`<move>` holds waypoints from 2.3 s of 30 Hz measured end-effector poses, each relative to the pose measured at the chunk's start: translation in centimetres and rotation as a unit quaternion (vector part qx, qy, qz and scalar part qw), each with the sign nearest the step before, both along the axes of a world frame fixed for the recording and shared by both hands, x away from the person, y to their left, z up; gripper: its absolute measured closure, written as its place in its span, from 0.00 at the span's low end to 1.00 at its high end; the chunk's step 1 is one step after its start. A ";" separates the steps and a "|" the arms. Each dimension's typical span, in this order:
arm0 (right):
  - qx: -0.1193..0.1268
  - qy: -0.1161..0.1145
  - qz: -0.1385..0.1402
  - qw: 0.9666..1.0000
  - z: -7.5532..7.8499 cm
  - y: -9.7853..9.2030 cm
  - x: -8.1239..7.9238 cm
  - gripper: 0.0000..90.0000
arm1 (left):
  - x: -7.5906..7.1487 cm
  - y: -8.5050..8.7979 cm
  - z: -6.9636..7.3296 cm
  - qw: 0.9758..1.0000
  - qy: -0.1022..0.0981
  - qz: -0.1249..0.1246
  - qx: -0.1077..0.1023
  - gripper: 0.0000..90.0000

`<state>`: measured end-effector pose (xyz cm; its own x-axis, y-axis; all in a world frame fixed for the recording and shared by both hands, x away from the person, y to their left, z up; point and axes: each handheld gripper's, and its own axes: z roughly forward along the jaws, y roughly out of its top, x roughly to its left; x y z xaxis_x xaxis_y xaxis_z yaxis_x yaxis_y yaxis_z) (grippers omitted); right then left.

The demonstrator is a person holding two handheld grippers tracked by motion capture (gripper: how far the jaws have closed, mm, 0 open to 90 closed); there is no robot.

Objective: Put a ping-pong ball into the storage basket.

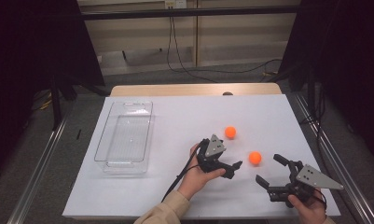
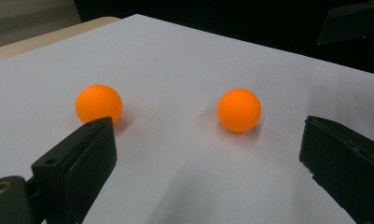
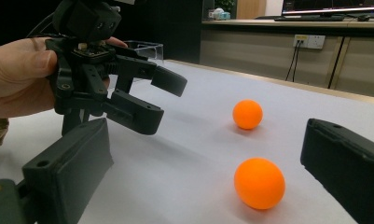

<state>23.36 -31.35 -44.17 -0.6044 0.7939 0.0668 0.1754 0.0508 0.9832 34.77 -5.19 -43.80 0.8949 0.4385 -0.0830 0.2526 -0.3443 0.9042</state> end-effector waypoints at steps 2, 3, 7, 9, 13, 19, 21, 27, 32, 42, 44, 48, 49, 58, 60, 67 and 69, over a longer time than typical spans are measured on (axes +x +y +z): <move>0.001 0.001 0.000 1.000 0.0 0.0 0.0 0.02 | 0.0 -0.1 0.0 1.000 0.001 -0.001 0.000 0.04; 0.001 0.001 0.000 1.000 0.0 0.0 0.0 0.02 | 0.0 -0.1 0.0 1.000 0.003 -0.002 0.000 0.04; 0.001 0.001 0.000 1.000 0.0 -0.1 0.0 0.02 | 0.1 -0.2 0.1 1.000 0.004 -0.001 -0.002 0.04; 0.000 0.001 0.000 1.000 0.0 0.0 0.0 0.02 | 0.1 -0.4 0.1 1.000 0.004 -0.002 -0.002 0.04; 0.000 0.001 0.001 1.000 0.0 0.0 0.0 0.02 | 0.1 -0.6 0.1 1.000 0.004 -0.004 0.000 0.04; -0.001 0.001 0.001 1.000 0.0 -0.1 0.0 0.02 | 0.3 -0.9 0.2 1.000 0.006 -0.008 -0.002 0.04; -0.001 0.001 0.001 1.000 0.0 0.0 0.0 0.02 | 0.3 -1.0 0.2 1.000 0.007 -0.010 -0.002 0.03; 0.000 0.001 0.001 1.000 0.0 0.0 0.0 0.02 | 0.3 -1.1 0.1 1.000 0.008 -0.007 0.005 0.03; 0.000 0.002 0.002 1.000 -0.1 0.0 0.0 0.02 | 0.4 -1.2 0.1 1.000 0.010 -0.007 0.008 0.03; -0.001 0.003 0.002 1.000 -0.1 0.0 0.0 0.02 | 0.5 -1.8 0.0 1.000 0.018 -0.009 0.004 0.03; -0.001 0.002 0.002 1.000 -0.1 0.0 0.0 0.02 | 0.5 -1.9 0.0 1.000 0.019 -0.012 0.007 0.03; -0.001 0.004 0.001 1.000 -0.1 -0.1 0.0 0.02 | 0.6 -2.2 -0.2 1.000 0.017 -0.015 0.011 0.03; -0.001 0.004 0.002 1.000 -0.1 -0.1 0.1 0.02 | 0.6 -2.2 -0.2 1.000 0.018 -0.015 0.011 0.03; -0.001 0.004 0.003 1.000 -0.1 0.0 0.1 0.02 | 0.8 -2.4 -0.4 1.000 0.023 -0.011 0.012 0.04; -0.002 0.004 0.003 1.000 -0.2 0.0 0.1 0.02 | 0.9 -2.4 -0.5 1.000 0.024 -0.011 0.013 0.04; -0.003 0.003 0.004 1.000 -0.1 0.0 0.1 0.02 | 1.0 -2.8 -0.9 0.999 0.027 -0.015 0.016 0.04; -0.005 0.002 0.004 1.000 -0.1 0.1 0.1 0.02 | 1.1 -2.9 -0.9 0.999 0.028 -0.015 0.019 0.04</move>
<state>23.42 -31.27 -44.30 -0.6110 0.7892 0.0613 0.1792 0.0625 0.9818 35.84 -8.07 -44.74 0.9019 0.4162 -0.1160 0.2909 -0.3867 0.8751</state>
